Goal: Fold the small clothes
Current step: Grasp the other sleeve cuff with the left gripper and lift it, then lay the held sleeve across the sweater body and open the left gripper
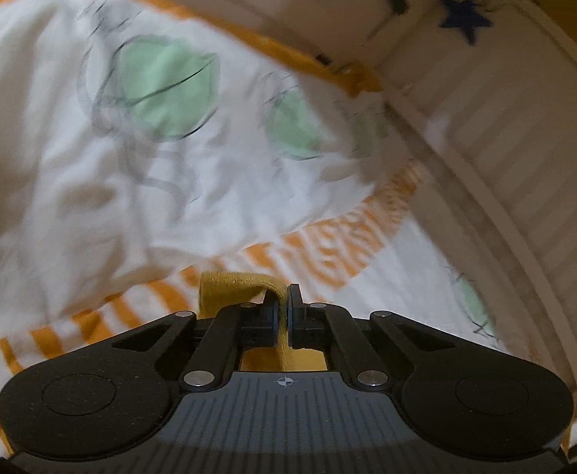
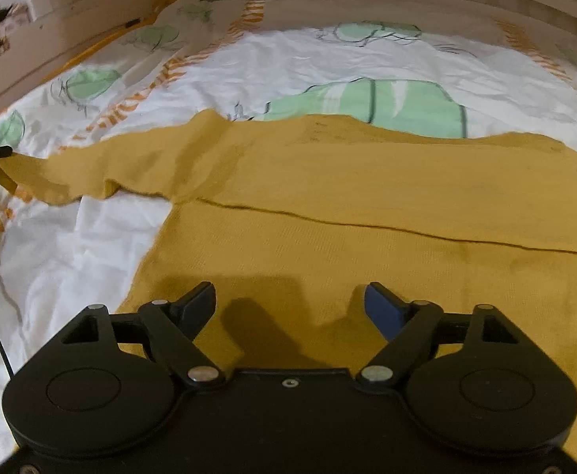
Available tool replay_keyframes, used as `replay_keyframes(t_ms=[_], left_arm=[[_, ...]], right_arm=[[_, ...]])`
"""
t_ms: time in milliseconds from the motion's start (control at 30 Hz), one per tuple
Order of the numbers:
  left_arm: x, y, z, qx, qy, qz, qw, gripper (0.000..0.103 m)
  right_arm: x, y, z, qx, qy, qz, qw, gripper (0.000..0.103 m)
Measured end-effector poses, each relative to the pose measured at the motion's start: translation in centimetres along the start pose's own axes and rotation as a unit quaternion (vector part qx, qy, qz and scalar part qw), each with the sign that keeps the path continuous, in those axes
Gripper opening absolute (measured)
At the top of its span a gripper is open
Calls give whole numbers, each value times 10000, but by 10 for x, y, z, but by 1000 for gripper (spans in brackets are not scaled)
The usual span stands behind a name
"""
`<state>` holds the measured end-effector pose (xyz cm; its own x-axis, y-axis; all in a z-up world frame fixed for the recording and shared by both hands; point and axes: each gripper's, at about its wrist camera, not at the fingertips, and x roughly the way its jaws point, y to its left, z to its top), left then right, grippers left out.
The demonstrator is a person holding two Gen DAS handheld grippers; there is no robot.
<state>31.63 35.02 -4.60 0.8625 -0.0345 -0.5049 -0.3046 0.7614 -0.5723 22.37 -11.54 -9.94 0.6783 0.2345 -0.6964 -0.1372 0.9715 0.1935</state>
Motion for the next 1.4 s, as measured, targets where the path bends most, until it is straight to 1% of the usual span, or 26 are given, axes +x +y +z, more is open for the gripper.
replay_keyframes(t_ms=[100, 233, 333, 467, 567, 667, 733, 800, 867, 933, 1100, 1200, 1300, 1367, 1400], left_arm=[[-11, -29, 0, 336, -105, -109, 9993, 3], [-22, -68, -5, 542, -126, -398, 9977, 3], [-27, -103, -16, 841, -120, -620, 9945, 3], [-30, -150, -36, 1225, 3, -868, 9887, 3], [-28, -184, -50, 1481, 144, -970, 9841, 3], [-30, -215, -66, 1656, 331, -1160, 9788, 3], [-32, -238, -79, 1825, 428, -1255, 9742, 3], [-34, -264, -95, 2065, 514, -1359, 9676, 3], [-35, -287, -112, 2239, 599, -1476, 9615, 3], [-34, -312, -133, 2372, 715, -1625, 9551, 3], [-21, -357, -187, 2599, 1125, -1927, 9395, 3], [-11, -376, -225, 2755, 1425, -2010, 9292, 3], [2, -387, -259, 2962, 1734, -2009, 9175, 4], [11, -392, -277, 3110, 1967, -1999, 9081, 4], [16, -393, -287, 3218, 2117, -2007, 9007, 6]], right_arm=[[-14, -16, 2, 59, 23, -19, 10000, 84], [-38, -46, 1, 164, 111, -33, 9998, 84], [-56, -69, -1, 189, 200, -50, 9996, 84], [-78, -97, -5, 167, 253, -95, 9995, 84], [-93, -115, -8, 162, 248, -88, 9995, 84], [-99, -129, -11, 239, 232, -32, 9994, 84], [-99, -139, -12, 398, 195, 35, 9990, 84], [-98, -148, -12, 568, 172, 96, 9982, 84], [-97, -155, -10, 579, 226, 105, 9980, 84], [-99, -161, -8, 583, 164, 92, 9981, 84], [-101, -183, 0, 1118, 92, 157, 9936, 84], [-101, -191, 2, 1220, 86, 71, 9925, 84], [-100, -197, 4, 1315, 111, 31, 9912, 84], [-98, -201, 5, 1366, 129, 27, 9905, 84], [-98, -202, 6, 1378, 134, 21, 9904, 84]])
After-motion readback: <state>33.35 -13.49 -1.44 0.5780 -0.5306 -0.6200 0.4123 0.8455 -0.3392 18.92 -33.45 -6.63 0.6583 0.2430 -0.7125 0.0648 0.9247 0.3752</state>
